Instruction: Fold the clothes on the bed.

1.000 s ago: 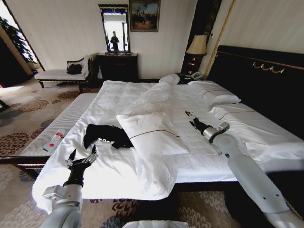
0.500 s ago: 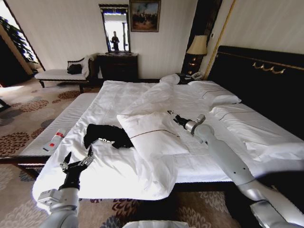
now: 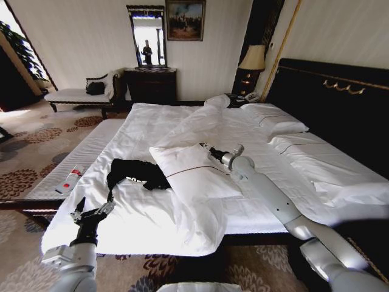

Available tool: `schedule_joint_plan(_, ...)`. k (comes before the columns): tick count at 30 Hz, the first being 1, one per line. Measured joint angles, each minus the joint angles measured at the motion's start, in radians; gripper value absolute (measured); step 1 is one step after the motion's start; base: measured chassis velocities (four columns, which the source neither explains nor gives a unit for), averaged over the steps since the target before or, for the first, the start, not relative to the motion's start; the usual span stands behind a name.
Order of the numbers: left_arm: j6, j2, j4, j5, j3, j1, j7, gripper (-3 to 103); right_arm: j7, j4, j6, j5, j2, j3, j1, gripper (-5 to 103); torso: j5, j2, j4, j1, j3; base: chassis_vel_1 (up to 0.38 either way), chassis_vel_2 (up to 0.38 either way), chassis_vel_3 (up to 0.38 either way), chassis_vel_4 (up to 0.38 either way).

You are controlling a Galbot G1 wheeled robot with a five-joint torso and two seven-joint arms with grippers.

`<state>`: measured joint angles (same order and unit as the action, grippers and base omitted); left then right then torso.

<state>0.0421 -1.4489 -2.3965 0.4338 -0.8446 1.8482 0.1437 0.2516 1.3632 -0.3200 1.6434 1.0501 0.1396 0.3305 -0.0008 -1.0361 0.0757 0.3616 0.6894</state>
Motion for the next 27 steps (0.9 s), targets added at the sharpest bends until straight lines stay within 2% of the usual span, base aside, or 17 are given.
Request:
schedule_joint_plan(4,-0.004,0.0,0.004,0.0,0.0,-0.001,0.0,100,-0.001,-0.018,-0.002,-0.015,0.013,0.017,-0.029,100,0.0,0.0,-0.0004,0.0,0.0,0.0,0.0,0.0,0.0)
schedule_joint_plan(10,-0.009,0.003,0.016,-0.002,0.003,-0.004,0.001,100,-0.012,-0.035,-0.009,-0.064,-0.001,0.109,-0.07,100,0.0001,0.0,0.0,0.0,0.0,0.0,0.0,0.0,0.0)
schedule_joint_plan(17,-0.014,0.009,0.025,-0.001,0.002,-0.007,0.001,100,-0.017,-0.069,-0.011,-0.1,0.022,0.138,-0.08,102,0.0002,0.0,-0.0003,0.0,0.0,0.0,0.0,0.0,0.0)
schedule_joint_plan(20,-0.016,0.013,0.036,-0.002,0.003,-0.013,0.002,100,-0.017,-0.072,-0.012,-0.096,0.035,0.14,-0.082,88,0.0002,0.0,-0.0001,0.0,0.0,0.0,0.0,0.0,0.0)
schedule_joint_plan(23,-0.016,0.015,0.04,-0.002,0.005,-0.015,0.002,100,-0.017,-0.077,-0.012,-0.096,0.041,0.14,-0.084,83,0.0001,0.0,0.0,0.0,0.0,0.0,0.0,0.0,0.0)
schedule_joint_plan(26,-0.017,0.024,0.049,-0.003,0.005,-0.019,0.002,100,-0.025,-0.096,-0.011,-0.104,0.06,0.14,-0.089,66,0.0001,0.0,-0.0001,0.0,0.0,0.0,0.0,0.0,0.0)
schedule_joint_plan(27,-0.017,0.024,0.049,-0.003,0.005,-0.019,0.002,100,-0.025,-0.096,-0.011,-0.104,0.06,0.14,-0.089,66,0.0001,0.0,-0.0001,0.0,0.0,0.0,0.0,0.0,0.0)
